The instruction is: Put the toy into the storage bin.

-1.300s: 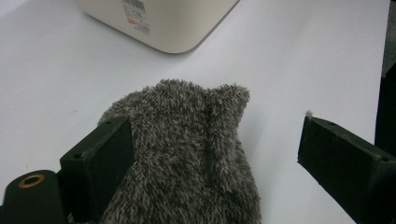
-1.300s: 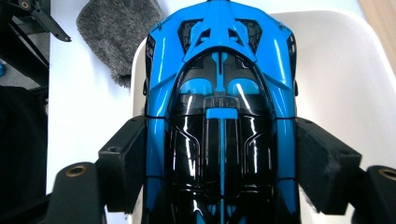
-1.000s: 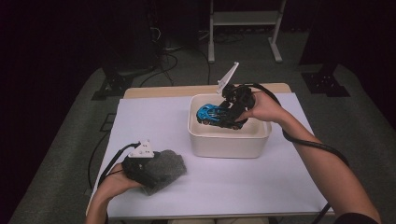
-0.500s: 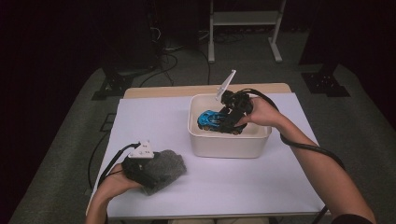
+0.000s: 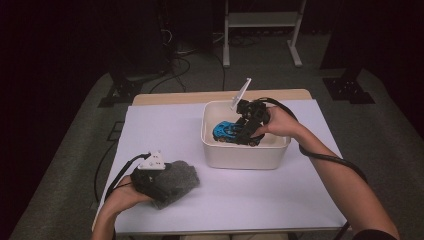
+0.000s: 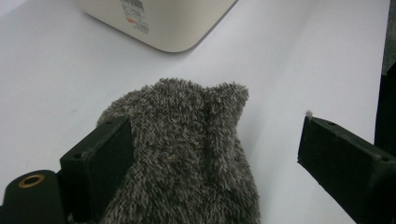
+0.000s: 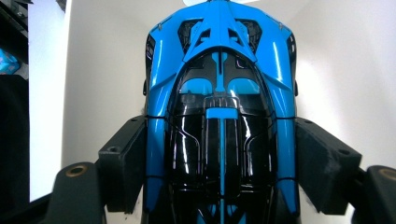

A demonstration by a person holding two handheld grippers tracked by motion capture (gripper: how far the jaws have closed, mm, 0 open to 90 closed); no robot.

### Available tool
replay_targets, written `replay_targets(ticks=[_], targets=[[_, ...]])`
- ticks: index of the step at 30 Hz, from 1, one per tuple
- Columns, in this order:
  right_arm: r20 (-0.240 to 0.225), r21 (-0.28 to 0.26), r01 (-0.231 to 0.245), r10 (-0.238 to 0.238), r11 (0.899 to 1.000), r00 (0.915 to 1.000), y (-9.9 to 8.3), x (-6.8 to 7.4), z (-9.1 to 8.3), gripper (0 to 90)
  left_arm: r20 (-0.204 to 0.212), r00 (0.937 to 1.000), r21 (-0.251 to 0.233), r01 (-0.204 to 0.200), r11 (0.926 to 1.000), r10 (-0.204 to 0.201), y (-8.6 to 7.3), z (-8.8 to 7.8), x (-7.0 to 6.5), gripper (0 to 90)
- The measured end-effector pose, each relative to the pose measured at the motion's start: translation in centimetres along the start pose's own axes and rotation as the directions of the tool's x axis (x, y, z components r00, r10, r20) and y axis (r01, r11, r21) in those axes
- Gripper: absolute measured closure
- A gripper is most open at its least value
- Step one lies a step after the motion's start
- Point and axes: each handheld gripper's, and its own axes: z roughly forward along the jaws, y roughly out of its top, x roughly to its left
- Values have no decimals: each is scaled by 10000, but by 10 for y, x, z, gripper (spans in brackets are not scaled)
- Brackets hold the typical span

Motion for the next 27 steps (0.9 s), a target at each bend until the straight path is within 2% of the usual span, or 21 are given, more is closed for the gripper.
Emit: replay_targets(ticks=[27], targets=[[-189, 370, -296, 304, 9989, 9994, -3, -12, 16, 250, -57, 9999, -77, -90, 9999, 90, 1, -3, -2, 101]])
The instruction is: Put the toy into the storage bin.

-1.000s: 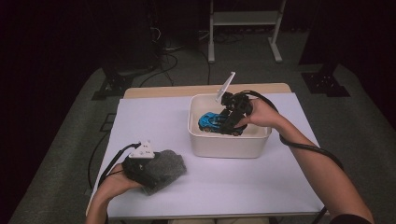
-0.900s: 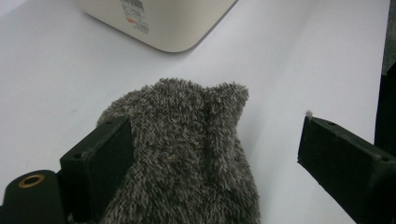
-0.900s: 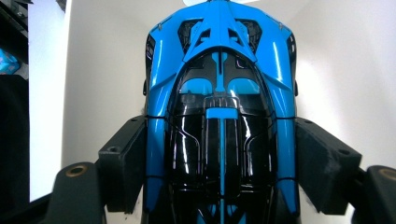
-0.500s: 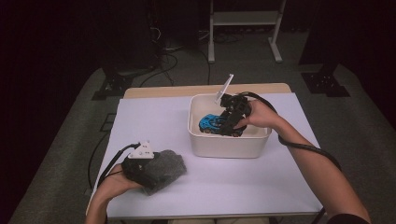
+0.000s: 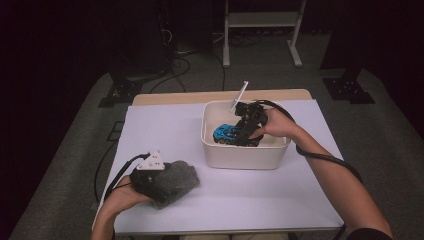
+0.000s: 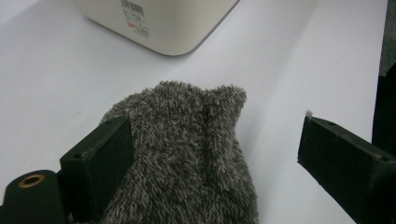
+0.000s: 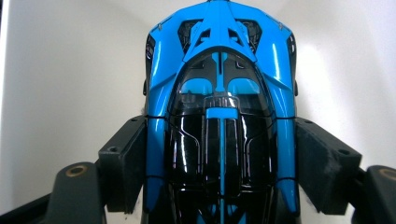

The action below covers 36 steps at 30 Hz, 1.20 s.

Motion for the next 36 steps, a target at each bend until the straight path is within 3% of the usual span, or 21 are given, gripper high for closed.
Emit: replay_targets(ticks=[36], targets=[[-61, 574, -356, 361, 9977, 9993, 1, -9, 19, 250, -32, 9998, -89, -178, 9998, 178, 1, -3, 0, 101]])
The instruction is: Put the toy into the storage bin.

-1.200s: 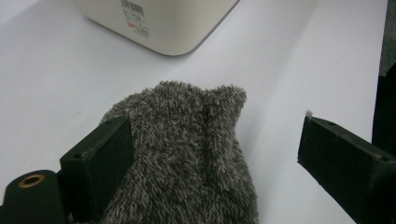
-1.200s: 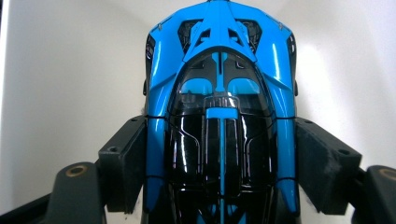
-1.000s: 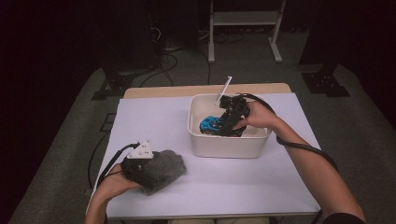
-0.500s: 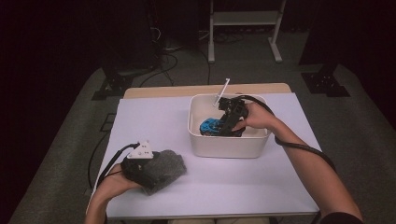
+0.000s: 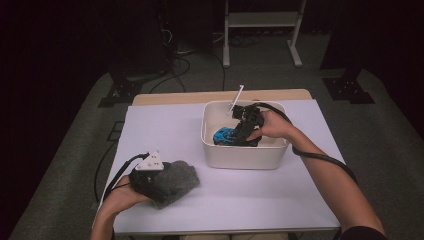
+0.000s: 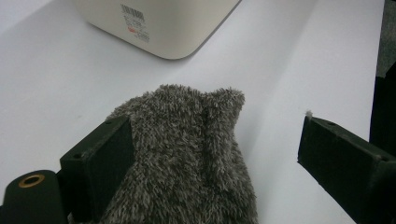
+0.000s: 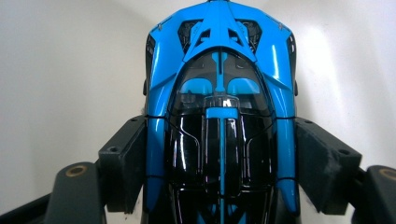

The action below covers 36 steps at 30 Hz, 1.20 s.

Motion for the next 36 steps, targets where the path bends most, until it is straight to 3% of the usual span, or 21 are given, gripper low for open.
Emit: replay_targets(ticks=[26, 36], targets=[[-360, 506, -291, 310, 9983, 9989, -1, -5, 11, 249, -20, 10000, -35, 61, 10000, -61, -1, -1, -1, 101], [-425, 460, -457, 477, 9979, 9980, -2, -5, 10, 259, -29, 10000, -21, 45, 10000, -45, 0, -1, -3, 101]])
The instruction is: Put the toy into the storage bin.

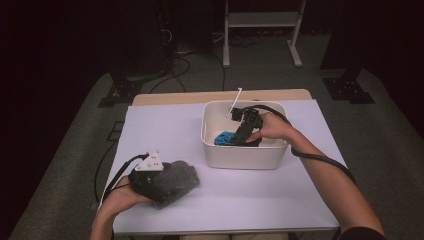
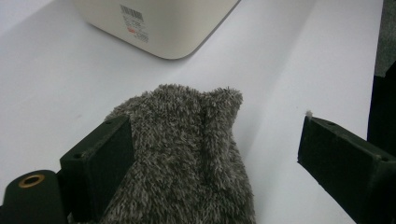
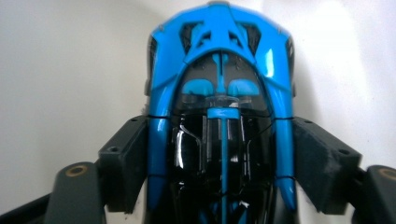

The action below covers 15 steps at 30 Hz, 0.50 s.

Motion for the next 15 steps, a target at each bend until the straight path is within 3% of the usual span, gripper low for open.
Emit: replay_targets(ticks=[6, 8, 15], targets=[[22, 405, -215, 214, 9989, 9998, -3, -2, 4, 261, 12, 10000, 23, -7, 10000, 7, 0, 0, -1, 101], [-163, -1, -335, 335, 9994, 9993, -3, -2, -1, 299, 14, 10000, 31, 10, 10000, -10, -1, 0, -1, 102], [-23, 53, -251, 251, 9997, 9997, -2, 1, -8, 297, -6, 10000, 59, -32, 10000, 32, 0, 0, -1, 101]])
